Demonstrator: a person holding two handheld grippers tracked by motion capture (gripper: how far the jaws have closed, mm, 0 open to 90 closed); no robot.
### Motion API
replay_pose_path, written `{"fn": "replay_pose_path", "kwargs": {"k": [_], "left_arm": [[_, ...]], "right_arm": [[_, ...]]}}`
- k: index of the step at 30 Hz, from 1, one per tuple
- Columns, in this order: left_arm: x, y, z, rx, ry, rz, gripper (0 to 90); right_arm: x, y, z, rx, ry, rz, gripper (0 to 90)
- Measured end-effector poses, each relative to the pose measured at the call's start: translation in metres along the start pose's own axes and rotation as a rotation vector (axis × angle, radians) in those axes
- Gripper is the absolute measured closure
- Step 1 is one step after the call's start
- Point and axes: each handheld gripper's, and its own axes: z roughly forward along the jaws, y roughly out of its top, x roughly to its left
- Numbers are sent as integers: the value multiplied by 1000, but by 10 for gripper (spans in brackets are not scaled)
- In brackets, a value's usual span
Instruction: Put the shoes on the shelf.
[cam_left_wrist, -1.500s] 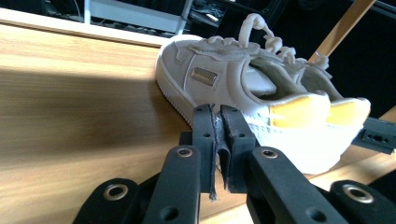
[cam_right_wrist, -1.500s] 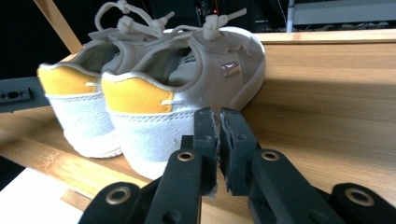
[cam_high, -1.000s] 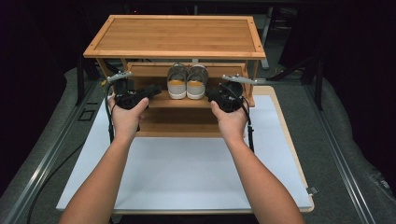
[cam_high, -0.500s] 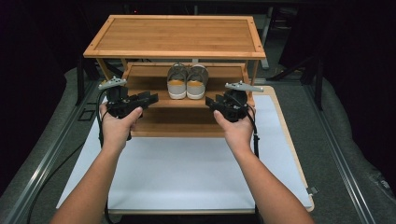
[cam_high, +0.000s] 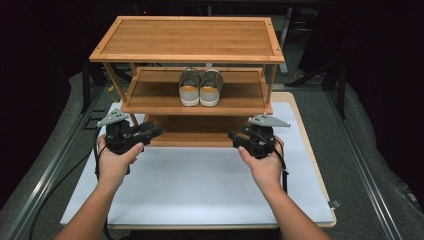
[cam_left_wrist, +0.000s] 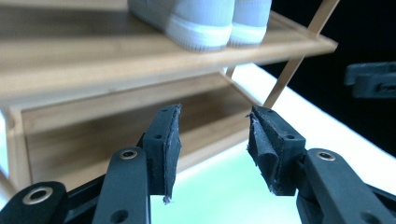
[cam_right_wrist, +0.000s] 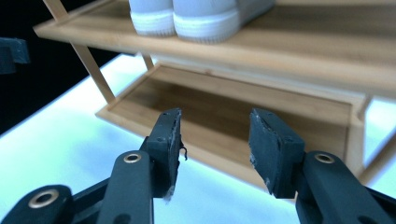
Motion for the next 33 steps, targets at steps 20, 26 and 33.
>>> {"fn": "replay_pose_path", "kwargs": {"k": [20, 26, 33], "left_arm": [[-1, -95, 7, 105, -30, 6, 503], [5, -111, 15, 110, -25, 0, 500], [6, -123, 19, 140, -23, 9, 498]], "right_arm": [[-2, -97, -16, 30, -29, 16, 532], [0, -117, -6, 62, -24, -15, 529], [1, -130, 5, 99, -28, -54, 523]]}}
